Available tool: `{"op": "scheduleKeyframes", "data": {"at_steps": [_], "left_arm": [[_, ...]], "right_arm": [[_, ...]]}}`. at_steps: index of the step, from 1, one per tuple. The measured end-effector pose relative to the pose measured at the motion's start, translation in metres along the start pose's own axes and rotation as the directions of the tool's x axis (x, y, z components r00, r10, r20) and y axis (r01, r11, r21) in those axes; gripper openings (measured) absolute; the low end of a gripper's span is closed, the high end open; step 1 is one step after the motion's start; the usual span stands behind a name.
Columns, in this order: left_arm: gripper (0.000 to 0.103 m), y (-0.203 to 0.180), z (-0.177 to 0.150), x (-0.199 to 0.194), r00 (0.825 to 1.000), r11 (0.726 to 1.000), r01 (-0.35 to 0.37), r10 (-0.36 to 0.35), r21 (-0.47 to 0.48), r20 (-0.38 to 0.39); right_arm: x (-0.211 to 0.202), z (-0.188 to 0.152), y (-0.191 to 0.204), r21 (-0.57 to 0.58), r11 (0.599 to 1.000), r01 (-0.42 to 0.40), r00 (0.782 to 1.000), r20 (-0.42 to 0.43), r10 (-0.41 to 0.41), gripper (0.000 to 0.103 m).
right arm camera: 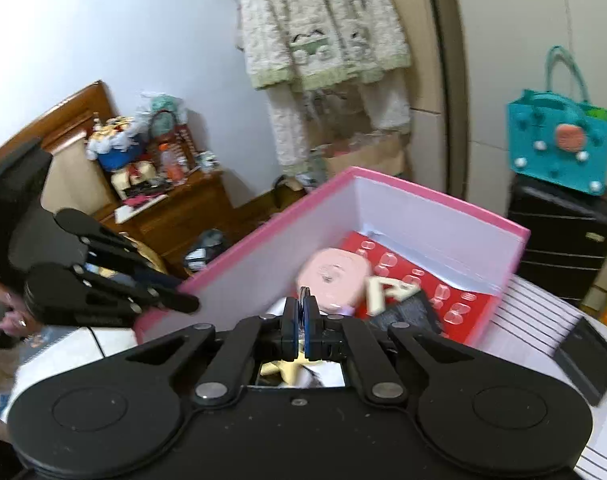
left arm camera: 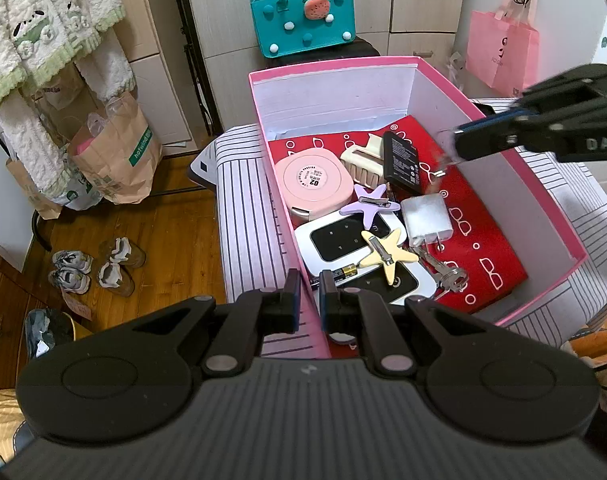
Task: Organize rigid objects
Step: 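Carry the silver keys into the pink box and open the right tool, then return the open right tool to the black charger tray on the bed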
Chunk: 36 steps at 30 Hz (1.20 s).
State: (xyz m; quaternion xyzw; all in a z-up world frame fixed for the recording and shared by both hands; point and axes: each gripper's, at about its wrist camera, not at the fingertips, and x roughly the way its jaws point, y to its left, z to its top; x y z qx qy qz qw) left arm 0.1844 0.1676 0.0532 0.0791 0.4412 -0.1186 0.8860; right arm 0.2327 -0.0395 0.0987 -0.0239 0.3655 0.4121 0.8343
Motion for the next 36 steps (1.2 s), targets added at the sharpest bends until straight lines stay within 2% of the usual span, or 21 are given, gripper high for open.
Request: {"op": "scheduleKeyframes", "data": {"at_steps": [3, 6, 8, 10, 13, 17, 19, 25, 28, 30, 32, 36], "left_arm": [[0.008, 0.000, 0.001, 0.000, 1.000, 1.000, 0.003, -0.003, -0.006, 0.000], [0.009, 0.002, 0.000, -0.001, 1.000, 1.000, 0.013, -0.013, -0.006, 0.006], [0.009, 0.006, -0.002, -0.001, 1.000, 1.000, 0.024, -0.024, -0.011, 0.005], [0.009, 0.007, -0.002, 0.000, 0.999, 0.999, 0.034, -0.034, -0.018, -0.001], [0.009, 0.004, -0.001, 0.001, 1.000, 1.000, 0.023, -0.023, -0.005, -0.001], [0.009, 0.003, 0.000, 0.002, 1.000, 1.000, 0.019, -0.019, -0.001, -0.004], [0.009, 0.003, -0.001, 0.002, 1.000, 1.000, 0.020, -0.020, -0.006, -0.004], [0.009, 0.003, -0.001, 0.002, 1.000, 1.000, 0.012, -0.012, -0.028, -0.005], [0.009, 0.002, 0.001, 0.003, 1.000, 1.000, 0.000, 0.000, -0.028, -0.011], [0.009, 0.001, 0.001, 0.004, 1.000, 1.000, -0.006, 0.006, -0.029, -0.012], [0.009, 0.002, 0.002, 0.005, 1.000, 0.999, -0.008, 0.008, -0.038, -0.014], [0.009, 0.002, 0.003, 0.006, 1.000, 0.999, -0.013, 0.012, -0.041, -0.021]], "right_arm": [[0.021, 0.007, 0.003, 0.011, 0.999, -0.042, 0.999, -0.028, 0.042, 0.004], [0.044, 0.010, 0.007, 0.005, 0.999, -0.048, 0.997, -0.060, 0.048, 0.005], [0.055, 0.010, 0.008, 0.003, 0.999, -0.042, 0.996, -0.074, 0.042, 0.009], [0.055, 0.012, 0.007, 0.004, 0.999, -0.055, 0.996, -0.073, 0.055, 0.009], [0.031, 0.016, 0.001, 0.007, 0.999, -0.039, 0.999, -0.019, 0.039, 0.010], [-0.018, 0.016, -0.021, 0.027, 0.998, 0.055, 0.996, 0.068, -0.057, 0.022], [-0.039, 0.012, -0.040, 0.056, 0.991, 0.123, 0.988, 0.091, -0.128, 0.024], [-0.071, -0.019, -0.122, 0.209, 0.935, 0.287, 0.949, 0.070, -0.307, 0.034], [-0.075, -0.036, -0.151, 0.221, 0.920, 0.324, 0.934, 0.083, -0.348, 0.034], [-0.073, -0.044, -0.166, 0.197, 0.930, 0.310, 0.942, 0.069, -0.328, 0.040], [-0.066, -0.049, -0.181, 0.167, 0.942, 0.291, 0.951, 0.054, -0.304, 0.063], [-0.041, -0.061, -0.205, 0.086, 0.952, 0.295, 0.955, -0.007, -0.295, 0.069]]}}
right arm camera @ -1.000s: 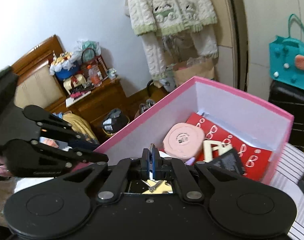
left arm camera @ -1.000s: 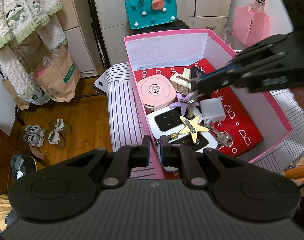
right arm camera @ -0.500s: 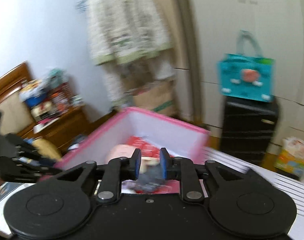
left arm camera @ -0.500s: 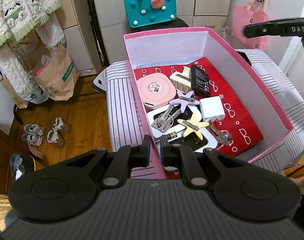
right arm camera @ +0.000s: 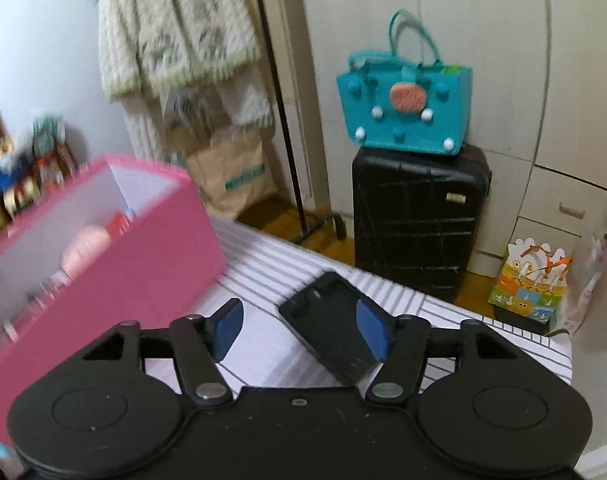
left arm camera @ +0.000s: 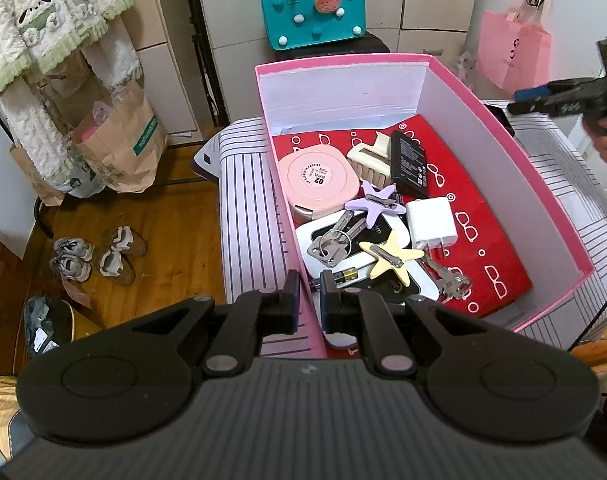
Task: Organize rigid objects
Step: 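Return the open right tool to the black charger tray on the bed, then grasp the black charger tray with the right tool and lift it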
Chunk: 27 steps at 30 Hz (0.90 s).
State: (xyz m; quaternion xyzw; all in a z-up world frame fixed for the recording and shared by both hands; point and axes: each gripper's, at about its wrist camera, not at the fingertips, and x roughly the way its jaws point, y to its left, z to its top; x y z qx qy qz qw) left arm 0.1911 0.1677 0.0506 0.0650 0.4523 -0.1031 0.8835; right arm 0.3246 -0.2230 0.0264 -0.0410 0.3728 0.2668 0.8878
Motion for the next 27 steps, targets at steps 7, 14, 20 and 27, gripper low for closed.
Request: {"op": "scheduleKeyframes", "data": {"at_steps": [7, 14, 20, 27], "left_arm": [[0.009, -0.001, 0.003, 0.001, 1.000, 1.000, -0.004, 0.004, -0.004, -0.017], [0.009, -0.002, 0.006, 0.003, 1.000, 1.000, -0.012, 0.012, -0.012, -0.028], [0.009, -0.003, 0.007, 0.003, 1.000, 1.000, -0.011, 0.011, -0.014, -0.028], [0.009, -0.002, 0.006, 0.003, 1.000, 1.000, -0.007, 0.007, -0.008, -0.027]], "right_arm": [[0.047, -0.006, 0.006, -0.256, 0.962, 0.094, 0.994, -0.031, -0.105, 0.085], [0.064, 0.005, 0.004, -0.302, 0.951, 0.061, 0.994, -0.066, -0.084, 0.090], [0.061, -0.001, -0.005, -0.181, 0.983, 0.036, 0.994, -0.099, -0.055, 0.080], [0.045, -0.007, -0.004, 0.102, 0.980, 0.173, 0.970, -0.191, -0.152, 0.067]]}}
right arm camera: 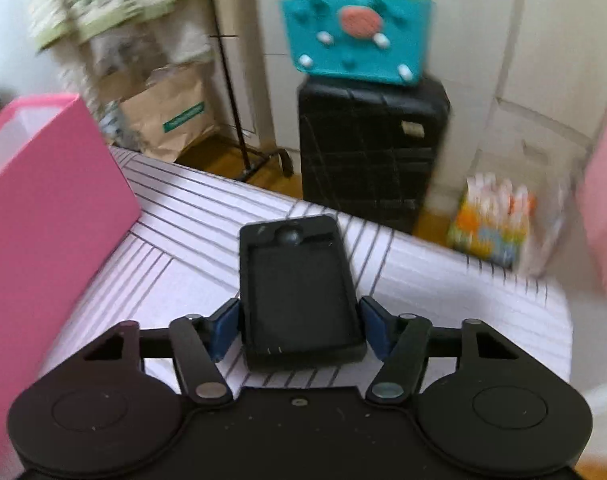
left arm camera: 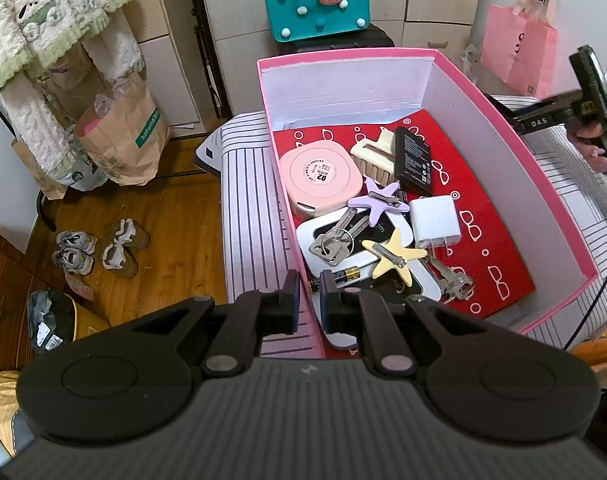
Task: Organize rigid objects
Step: 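Grasp the black charger tray with the right tool and lift it, then carry the black tray into the pink box and release it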
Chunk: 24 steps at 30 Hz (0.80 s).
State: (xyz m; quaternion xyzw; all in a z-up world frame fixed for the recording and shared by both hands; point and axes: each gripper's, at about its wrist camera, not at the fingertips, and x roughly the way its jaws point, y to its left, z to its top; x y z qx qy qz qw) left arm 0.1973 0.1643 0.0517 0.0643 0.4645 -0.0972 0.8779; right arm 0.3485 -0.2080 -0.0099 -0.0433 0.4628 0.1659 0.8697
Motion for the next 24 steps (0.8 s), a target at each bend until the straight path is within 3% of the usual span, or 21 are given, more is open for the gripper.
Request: {"op": "scheduleKeyframes", "data": {"at_steps": [3, 10, 18, 24], "left_arm": [[0.009, 0.000, -0.001, 0.000, 1.000, 1.000, 0.002, -0.002, 0.005, 0.004], [0.009, 0.003, -0.002, 0.000, 1.000, 1.000, 0.007, -0.007, 0.007, 0.009], [0.009, 0.004, -0.002, 0.000, 1.000, 1.000, 0.014, -0.014, -0.011, 0.010], [0.009, 0.007, -0.003, -0.004, 0.999, 0.999, 0.028, -0.028, -0.015, 0.024]], "right_arm": [[-0.008, -0.012, 0.010, 0.023, 0.999, 0.039, 0.999, -0.014, -0.039, 0.067], [-0.013, -0.021, 0.024, -0.007, 0.999, 0.034, 0.999, -0.040, -0.035, 0.070], [-0.011, -0.016, 0.023, 0.034, 0.998, 0.048, 0.998, 0.025, -0.049, 0.066], [-0.041, -0.027, 0.039, 0.033, 0.999, 0.029, 0.996, 0.079, -0.032, 0.066]]}}
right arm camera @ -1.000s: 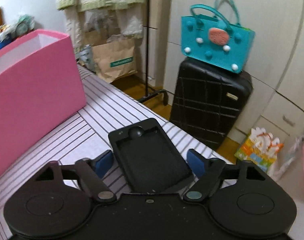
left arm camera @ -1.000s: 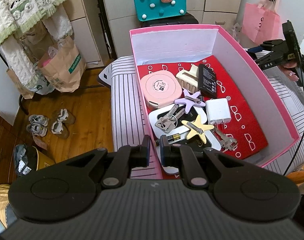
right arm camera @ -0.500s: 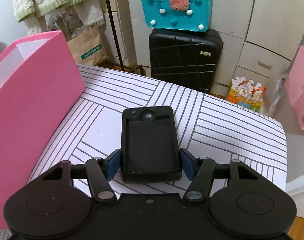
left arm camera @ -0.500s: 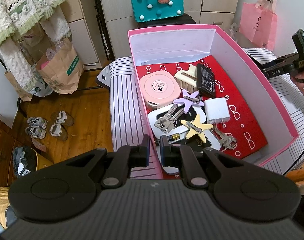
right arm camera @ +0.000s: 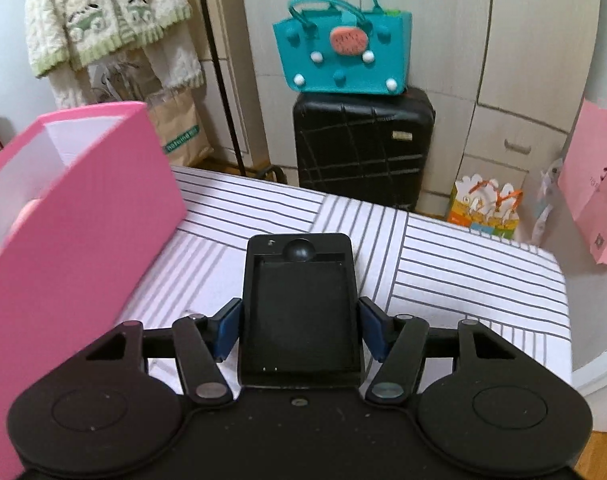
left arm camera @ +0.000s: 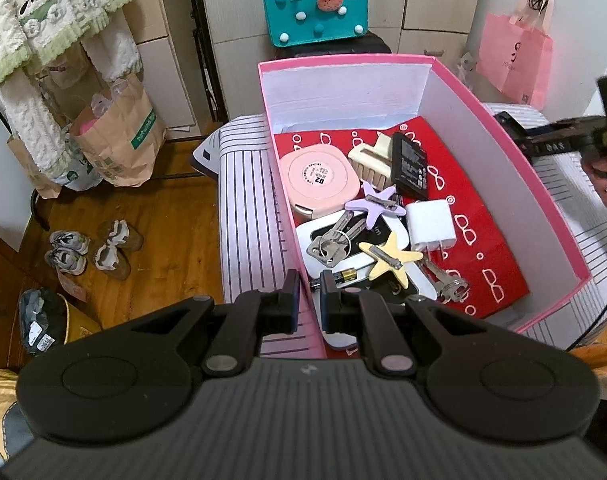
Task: Organize rigid objects
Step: 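Carry the black tray into the pink box and release it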
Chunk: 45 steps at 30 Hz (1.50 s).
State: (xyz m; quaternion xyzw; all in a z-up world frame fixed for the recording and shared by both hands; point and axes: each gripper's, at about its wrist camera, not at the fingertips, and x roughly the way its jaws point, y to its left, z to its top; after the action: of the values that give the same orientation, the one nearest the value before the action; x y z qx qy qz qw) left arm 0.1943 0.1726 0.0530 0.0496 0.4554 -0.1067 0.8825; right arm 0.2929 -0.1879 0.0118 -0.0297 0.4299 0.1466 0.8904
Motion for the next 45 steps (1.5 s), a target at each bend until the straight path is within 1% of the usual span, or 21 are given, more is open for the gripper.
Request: {"op": "scheduleKeyframes", "data": {"at_steps": [4, 7, 11, 14, 17, 21, 23, 24, 27, 31, 32, 38, 39, 42, 43, 44, 45], "left_arm": [[0.009, 0.001, 0.000, -0.002, 1.000, 1.000, 0.005, -0.005, -0.006, 0.017], [0.009, 0.001, -0.002, -0.002, 1.000, 1.000, 0.004, -0.004, -0.007, 0.028], [0.008, 0.000, -0.004, -0.002, 0.999, 1.000, 0.002, -0.002, 0.003, 0.037], [0.009, 0.000, -0.005, -0.003, 0.999, 1.000, 0.005, -0.005, 0.000, 0.040], [0.009, 0.001, -0.006, -0.003, 0.999, 1.000, 0.006, -0.006, -0.003, 0.045], [0.009, 0.004, -0.006, -0.003, 0.999, 1.000, 0.021, -0.020, -0.018, 0.048], [0.009, 0.005, -0.005, -0.004, 0.999, 0.999, 0.027, -0.026, -0.019, 0.045], [0.009, 0.005, -0.005, -0.003, 0.999, 0.999, 0.027, -0.027, -0.016, 0.044], [0.009, 0.005, -0.004, -0.003, 0.999, 1.000, 0.029, -0.028, -0.011, 0.040], [0.009, 0.006, -0.005, -0.003, 0.998, 0.999, 0.037, -0.037, -0.015, 0.042], [0.009, 0.007, -0.005, -0.003, 0.998, 0.999, 0.040, -0.039, -0.017, 0.043], [0.009, 0.008, -0.007, -0.003, 0.998, 0.999, 0.047, -0.046, -0.018, 0.047], [0.009, 0.009, -0.007, -0.003, 0.998, 0.999, 0.048, -0.047, -0.021, 0.046], [0.009, 0.008, -0.007, -0.003, 0.998, 0.999, 0.047, -0.046, -0.021, 0.044], [0.009, 0.007, -0.007, -0.003, 0.998, 0.999, 0.045, -0.044, -0.020, 0.043], [0.009, 0.007, -0.007, -0.003, 0.998, 0.999, 0.045, -0.044, -0.020, 0.043], [0.009, 0.008, -0.007, -0.003, 0.998, 0.999, 0.047, -0.046, -0.026, 0.044]], "right_arm": [[-0.032, -0.003, 0.014, -0.016, 0.999, -0.032, 0.998, 0.050, 0.033, 0.066], [-0.058, 0.000, 0.029, -0.044, 0.996, -0.075, 0.993, 0.092, 0.079, 0.066], [-0.090, 0.013, 0.059, -0.100, 0.980, -0.173, 0.973, 0.138, 0.186, 0.066], [-0.100, 0.024, 0.087, -0.141, 0.954, -0.264, 0.951, 0.129, 0.282, 0.066], [-0.097, 0.031, 0.119, -0.192, 0.925, -0.328, 0.933, 0.088, 0.349, 0.066], [-0.077, 0.041, 0.155, -0.233, 0.900, -0.367, 0.924, 0.016, 0.381, 0.066], [-0.064, 0.045, 0.169, -0.229, 0.892, -0.389, 0.919, -0.037, 0.392, 0.066], [-0.054, 0.049, 0.177, -0.223, 0.886, -0.406, 0.913, -0.075, 0.400, 0.066], [-0.034, 0.054, 0.197, -0.182, 0.884, -0.430, 0.900, -0.157, 0.406, 0.066], [-0.013, 0.056, 0.216, -0.175, 0.880, -0.441, 0.888, -0.224, 0.401, 0.066], [-0.008, 0.057, 0.220, -0.177, 0.881, -0.438, 0.889, -0.230, 0.396, 0.066], [0.011, 0.059, 0.231, -0.212, 0.901, -0.379, 0.910, -0.261, 0.322, 0.066], [0.012, 0.057, 0.233, -0.236, 0.905, -0.355, 0.921, -0.256, 0.294, 0.066], [0.020, 0.051, 0.242, -0.359, 0.895, -0.265, 0.953, -0.240, 0.186, 0.067], [0.021, 0.050, 0.241, -0.372, 0.893, -0.255, 0.956, -0.233, 0.176, 0.067], [0.020, 0.049, 0.239, -0.375, 0.890, -0.259, 0.957, -0.222, 0.185, 0.067], [0.019, 0.050, 0.235, -0.358, 0.891, -0.278, 0.953, -0.220, 0.209, 0.066]]}}
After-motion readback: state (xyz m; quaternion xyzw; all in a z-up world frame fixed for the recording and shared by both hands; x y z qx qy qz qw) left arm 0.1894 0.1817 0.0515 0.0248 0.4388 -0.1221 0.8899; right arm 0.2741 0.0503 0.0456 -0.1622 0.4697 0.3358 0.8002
